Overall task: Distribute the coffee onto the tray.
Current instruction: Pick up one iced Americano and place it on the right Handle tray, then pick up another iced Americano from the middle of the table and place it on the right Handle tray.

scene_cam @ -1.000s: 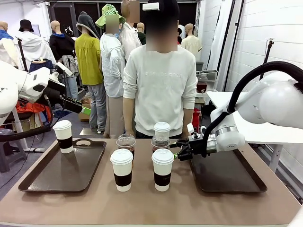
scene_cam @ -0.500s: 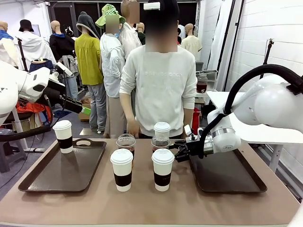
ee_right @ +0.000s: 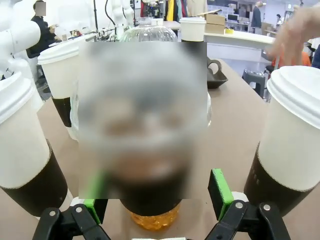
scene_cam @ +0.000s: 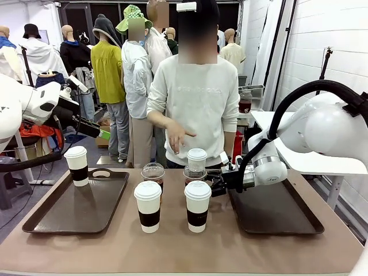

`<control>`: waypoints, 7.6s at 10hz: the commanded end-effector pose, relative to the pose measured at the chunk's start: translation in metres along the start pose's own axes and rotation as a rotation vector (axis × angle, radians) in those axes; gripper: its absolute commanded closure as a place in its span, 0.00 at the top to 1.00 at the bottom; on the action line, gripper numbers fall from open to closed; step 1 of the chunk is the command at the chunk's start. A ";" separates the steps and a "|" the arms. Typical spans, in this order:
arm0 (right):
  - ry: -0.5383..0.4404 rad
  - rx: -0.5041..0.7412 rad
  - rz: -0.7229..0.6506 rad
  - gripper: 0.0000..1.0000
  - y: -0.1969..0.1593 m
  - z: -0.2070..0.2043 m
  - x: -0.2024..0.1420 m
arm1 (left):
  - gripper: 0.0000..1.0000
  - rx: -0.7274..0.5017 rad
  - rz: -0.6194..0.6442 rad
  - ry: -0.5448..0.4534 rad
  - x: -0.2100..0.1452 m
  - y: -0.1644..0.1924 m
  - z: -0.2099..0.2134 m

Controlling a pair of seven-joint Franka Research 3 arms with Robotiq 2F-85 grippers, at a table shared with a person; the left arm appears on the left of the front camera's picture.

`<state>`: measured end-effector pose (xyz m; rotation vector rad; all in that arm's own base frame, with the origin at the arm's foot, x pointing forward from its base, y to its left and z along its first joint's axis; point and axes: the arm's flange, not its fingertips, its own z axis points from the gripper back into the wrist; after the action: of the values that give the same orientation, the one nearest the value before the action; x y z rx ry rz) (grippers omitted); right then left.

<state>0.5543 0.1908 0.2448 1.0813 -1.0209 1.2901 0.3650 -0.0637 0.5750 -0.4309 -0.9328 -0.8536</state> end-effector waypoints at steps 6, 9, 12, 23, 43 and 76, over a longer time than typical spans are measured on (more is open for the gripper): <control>0.006 0.022 -0.046 1.00 -0.018 -0.028 -0.005 | 1.00 -0.012 0.001 -0.009 -0.002 0.002 -0.001; 0.005 0.037 -0.045 1.00 -0.020 -0.035 -0.006 | 1.00 -0.012 0.001 -0.009 -0.002 0.002 -0.001; 0.010 0.092 -0.047 0.77 -0.017 -0.039 -0.008 | 1.00 -0.012 0.001 -0.009 -0.002 0.002 -0.001; -0.039 0.130 -0.041 0.59 0.002 -0.005 0.015 | 1.00 -0.012 0.001 -0.009 -0.002 0.002 -0.001; -0.063 -0.077 0.068 0.59 0.006 0.245 -0.038 | 1.00 -0.012 0.001 -0.009 -0.002 0.002 -0.001; -0.054 -0.192 -0.113 1.00 -0.007 0.281 -0.081 | 1.00 -0.012 0.001 -0.009 -0.002 0.002 -0.001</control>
<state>0.5623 -0.1020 0.2235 1.0136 -1.0894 1.0423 0.3651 -0.0638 0.5750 -0.4312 -0.9326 -0.8530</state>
